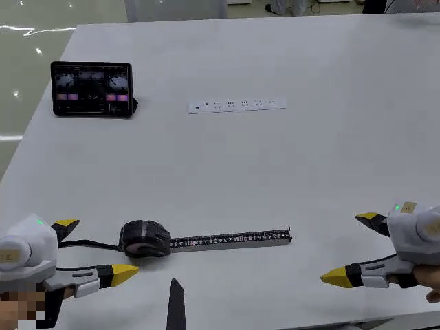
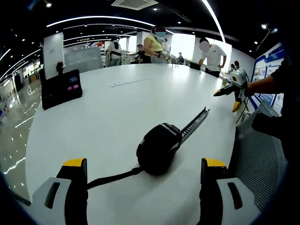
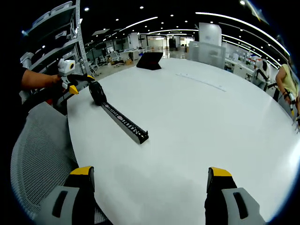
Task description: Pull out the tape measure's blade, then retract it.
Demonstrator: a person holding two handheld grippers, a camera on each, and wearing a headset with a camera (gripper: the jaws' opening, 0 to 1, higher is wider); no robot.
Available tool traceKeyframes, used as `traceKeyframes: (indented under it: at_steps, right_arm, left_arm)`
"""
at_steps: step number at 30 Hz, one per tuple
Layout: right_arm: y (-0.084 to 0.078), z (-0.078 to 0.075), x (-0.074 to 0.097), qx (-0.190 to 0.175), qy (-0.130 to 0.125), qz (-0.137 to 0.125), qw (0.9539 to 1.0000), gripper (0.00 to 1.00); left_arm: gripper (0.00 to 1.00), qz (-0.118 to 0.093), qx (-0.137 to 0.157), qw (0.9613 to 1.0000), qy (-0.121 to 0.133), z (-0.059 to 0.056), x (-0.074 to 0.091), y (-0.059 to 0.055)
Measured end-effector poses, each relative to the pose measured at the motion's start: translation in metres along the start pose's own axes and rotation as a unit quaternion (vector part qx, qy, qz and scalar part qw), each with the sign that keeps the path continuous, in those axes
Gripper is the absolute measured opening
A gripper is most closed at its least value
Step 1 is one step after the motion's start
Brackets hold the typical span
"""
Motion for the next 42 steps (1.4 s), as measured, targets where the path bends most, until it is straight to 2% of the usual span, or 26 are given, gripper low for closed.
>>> traceKeyframes:
  at_steps: [4, 7, 10, 13, 15, 16, 20, 23, 24, 25, 27, 30, 34, 38, 42]
  right_arm:
    - [-0.004, -0.003, 0.004, 0.000, -0.005, 0.001, 1.0000, 0.99]
    - [0.002, -0.001, 0.009, 0.000, -0.006, -0.009, 0.9999, 0.99]
    - [0.004, -0.003, 0.012, 0.001, -0.006, -0.019, 0.9998, 0.99]
    - [0.003, -0.003, 0.016, 0.003, -0.010, -0.021, 0.9997, 0.99]
    - [0.006, -0.004, 0.017, -0.005, -0.008, -0.038, 0.9992, 0.99]
    - [0.007, -0.003, 0.017, -0.006, -0.005, -0.048, 0.9988, 0.99]
    - [0.003, -0.006, 0.019, 0.001, -0.018, -0.048, 0.9987, 0.99]
    - [0.000, -0.007, 0.023, -0.003, -0.019, -0.047, 0.9987, 0.99]
    - [0.007, -0.003, 0.024, 0.004, -0.005, -0.079, 0.9969, 0.99]
    - [0.009, -0.002, 0.026, 0.017, -0.003, -0.091, 0.9957, 0.99]
    - [0.002, -0.005, 0.027, 0.011, -0.015, -0.076, 0.9969, 0.99]
    - [-0.005, -0.006, 0.028, 0.001, -0.016, -0.076, 0.9970, 0.99]
    - [-0.016, -0.004, 0.028, -0.005, -0.019, -0.061, 0.9980, 0.99]
    - [-0.021, -0.006, 0.031, -0.015, -0.028, -0.057, 0.9979, 0.99]
    - [-0.024, -0.007, 0.036, -0.030, -0.026, -0.068, 0.9969, 0.99]
  left_arm:
    - [0.99, -0.003, 0.002, 1.0000, 0.005, 0.000, 0.004, -0.003]
    - [0.99, -0.007, 0.004, 0.9999, 0.008, 0.002, 0.007, -0.003]
    - [0.99, -0.016, -0.003, 0.9997, 0.019, 0.003, 0.010, -0.002]
    - [0.99, -0.027, 0.004, 0.9995, 0.017, 0.000, 0.015, 0.002]
    - [0.99, -0.034, 0.001, 0.9992, 0.022, 0.001, 0.018, 0.002]
    - [0.99, -0.036, 0.002, 0.9991, 0.024, 0.001, 0.019, 0.001]
    - [0.99, -0.046, 0.001, 0.9987, 0.023, -0.003, 0.023, -0.005]
    - [0.99, -0.041, 0.005, 0.9989, 0.020, -0.004, 0.026, -0.010]
    - [0.99, -0.038, 0.006, 0.9991, 0.017, -0.005, 0.026, -0.012]
    - [0.99, -0.037, 0.006, 0.9992, 0.015, -0.007, 0.027, -0.013]
    - [0.99, -0.040, -0.002, 0.9991, 0.014, -0.009, 0.027, -0.016]
    - [0.99, -0.039, 0.002, 0.9992, 0.013, -0.010, 0.026, -0.023]
    - [0.99, -0.034, 0.000, 0.9994, 0.010, -0.016, 0.026, -0.032]
    - [0.99, -0.031, -0.005, 0.9994, 0.016, -0.015, 0.029, -0.033]
    - [0.99, -0.037, 0.002, 0.9991, 0.018, -0.012, 0.032, -0.028]
Point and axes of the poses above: the centre of the closed fingertips' face, and the gripper's own axes: x roughly backward along the fingers, z roughly to its left, y roughly out of its top, the point moved 1 cm from there along x, roughly backward along the fingers, and after that the axes turned 10 degrees about -x, right-handed, at the moved point
